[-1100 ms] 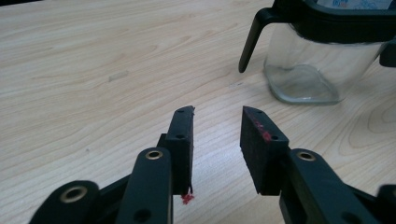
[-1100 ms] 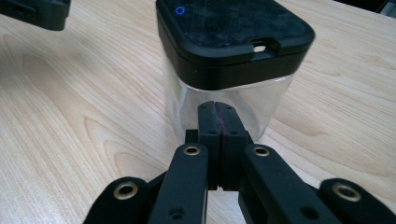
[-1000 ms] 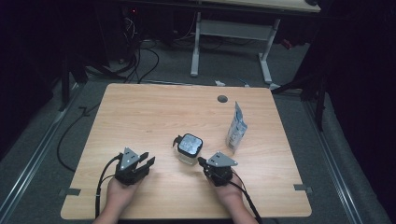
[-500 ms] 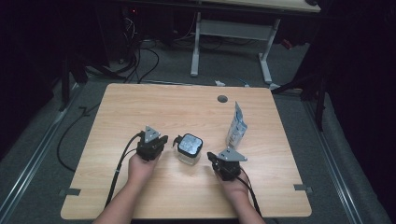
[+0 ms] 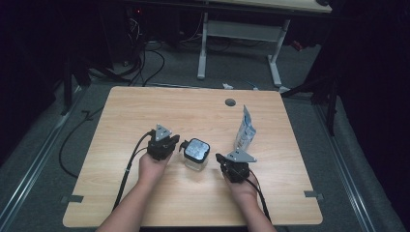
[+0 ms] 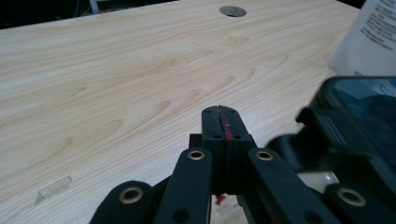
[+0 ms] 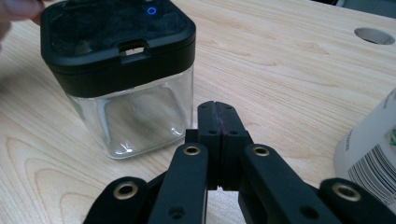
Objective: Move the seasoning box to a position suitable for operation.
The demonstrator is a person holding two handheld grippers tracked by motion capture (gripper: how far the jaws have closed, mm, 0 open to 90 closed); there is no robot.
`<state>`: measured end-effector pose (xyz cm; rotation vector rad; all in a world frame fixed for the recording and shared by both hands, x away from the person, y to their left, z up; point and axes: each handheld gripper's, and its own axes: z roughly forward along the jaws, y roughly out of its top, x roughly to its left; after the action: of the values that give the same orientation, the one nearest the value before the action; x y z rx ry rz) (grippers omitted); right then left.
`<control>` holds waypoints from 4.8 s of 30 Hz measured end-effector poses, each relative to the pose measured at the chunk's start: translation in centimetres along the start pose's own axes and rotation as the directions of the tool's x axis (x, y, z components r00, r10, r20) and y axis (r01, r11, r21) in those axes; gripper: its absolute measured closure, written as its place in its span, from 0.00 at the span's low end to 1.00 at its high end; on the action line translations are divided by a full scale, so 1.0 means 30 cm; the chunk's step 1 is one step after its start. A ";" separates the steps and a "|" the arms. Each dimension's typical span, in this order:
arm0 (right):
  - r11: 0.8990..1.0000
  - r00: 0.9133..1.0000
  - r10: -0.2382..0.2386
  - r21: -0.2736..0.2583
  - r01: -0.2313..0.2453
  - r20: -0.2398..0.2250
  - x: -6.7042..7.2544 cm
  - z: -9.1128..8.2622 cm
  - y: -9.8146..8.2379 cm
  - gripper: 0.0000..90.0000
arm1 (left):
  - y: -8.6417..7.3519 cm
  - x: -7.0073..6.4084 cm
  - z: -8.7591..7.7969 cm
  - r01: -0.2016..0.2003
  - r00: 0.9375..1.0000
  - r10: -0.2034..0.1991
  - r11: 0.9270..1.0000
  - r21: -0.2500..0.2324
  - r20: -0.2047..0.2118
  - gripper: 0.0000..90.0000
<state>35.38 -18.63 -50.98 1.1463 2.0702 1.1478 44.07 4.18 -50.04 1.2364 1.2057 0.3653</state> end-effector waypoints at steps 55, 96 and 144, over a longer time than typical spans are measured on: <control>1.000 0.999 -0.023 -0.019 0.022 -0.040 -0.008 -0.146 -0.111 0.93 | -0.051 -0.200 -0.178 -0.071 0.995 0.076 0.994 -0.086 0.062 1.00; 0.997 1.000 0.015 -0.071 -0.015 -0.008 0.016 -0.122 -0.046 0.99 | -0.055 -0.177 -0.158 -0.048 0.996 0.057 0.992 -0.118 0.071 1.00; 0.995 0.999 -0.041 -0.092 0.039 -0.028 0.074 -0.083 0.030 1.00 | -0.057 -0.171 -0.159 -0.016 0.996 0.026 0.991 -0.130 0.081 1.00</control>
<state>32.78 -17.54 -48.98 1.0461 2.0309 1.2340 37.41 2.07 -48.27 1.1418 1.0825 0.3983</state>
